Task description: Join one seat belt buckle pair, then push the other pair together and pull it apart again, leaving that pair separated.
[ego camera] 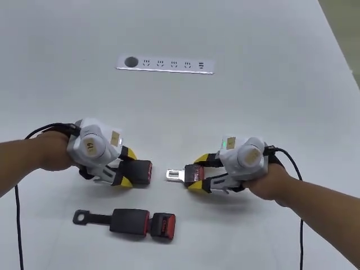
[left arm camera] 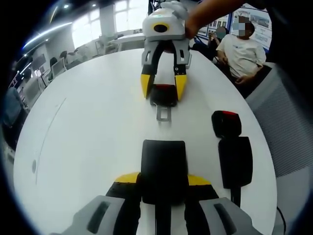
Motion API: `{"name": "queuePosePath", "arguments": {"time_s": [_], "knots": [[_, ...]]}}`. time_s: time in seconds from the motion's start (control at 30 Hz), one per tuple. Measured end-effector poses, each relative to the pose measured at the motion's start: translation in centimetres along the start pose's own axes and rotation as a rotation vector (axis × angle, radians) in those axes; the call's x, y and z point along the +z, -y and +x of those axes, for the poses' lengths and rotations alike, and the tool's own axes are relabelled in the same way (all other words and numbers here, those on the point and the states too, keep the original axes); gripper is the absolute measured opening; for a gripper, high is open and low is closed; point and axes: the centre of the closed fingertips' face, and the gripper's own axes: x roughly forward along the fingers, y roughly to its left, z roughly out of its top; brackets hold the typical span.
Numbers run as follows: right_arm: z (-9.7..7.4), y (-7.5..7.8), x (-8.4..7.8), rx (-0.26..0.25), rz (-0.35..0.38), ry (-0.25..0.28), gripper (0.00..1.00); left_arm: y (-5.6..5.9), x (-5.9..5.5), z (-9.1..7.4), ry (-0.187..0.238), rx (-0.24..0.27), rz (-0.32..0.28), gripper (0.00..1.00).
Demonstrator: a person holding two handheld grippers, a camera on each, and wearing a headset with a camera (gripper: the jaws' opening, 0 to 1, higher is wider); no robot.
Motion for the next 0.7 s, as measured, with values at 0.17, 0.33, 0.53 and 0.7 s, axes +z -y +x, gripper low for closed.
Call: {"name": "queuePosePath", "arguments": {"time_s": [0.17, 0.33, 0.53, 0.7], "knots": [[-1.0, -0.2, -0.5, -0.006, 0.002, 0.004, 0.34, 0.0, 0.0, 0.0, -0.002, 0.0, 0.0, 0.34], [-1.7, -0.1, -1.1, -0.01, 0.006, 0.002, 0.34, -0.1, 0.0, 0.0, -0.002, 0.0, -0.001, 0.34], [-2.6, 0.3, -1.9, -0.019, 0.014, 0.006, 0.34, -0.1, 0.0, 0.0, -0.005, 0.0, -0.002, 0.34], [-3.2, 0.4, -2.4, -0.022, 0.018, 0.005, 0.35, 0.0, 0.1, 0.0, -0.006, 0.002, -0.007, 0.35]]}}
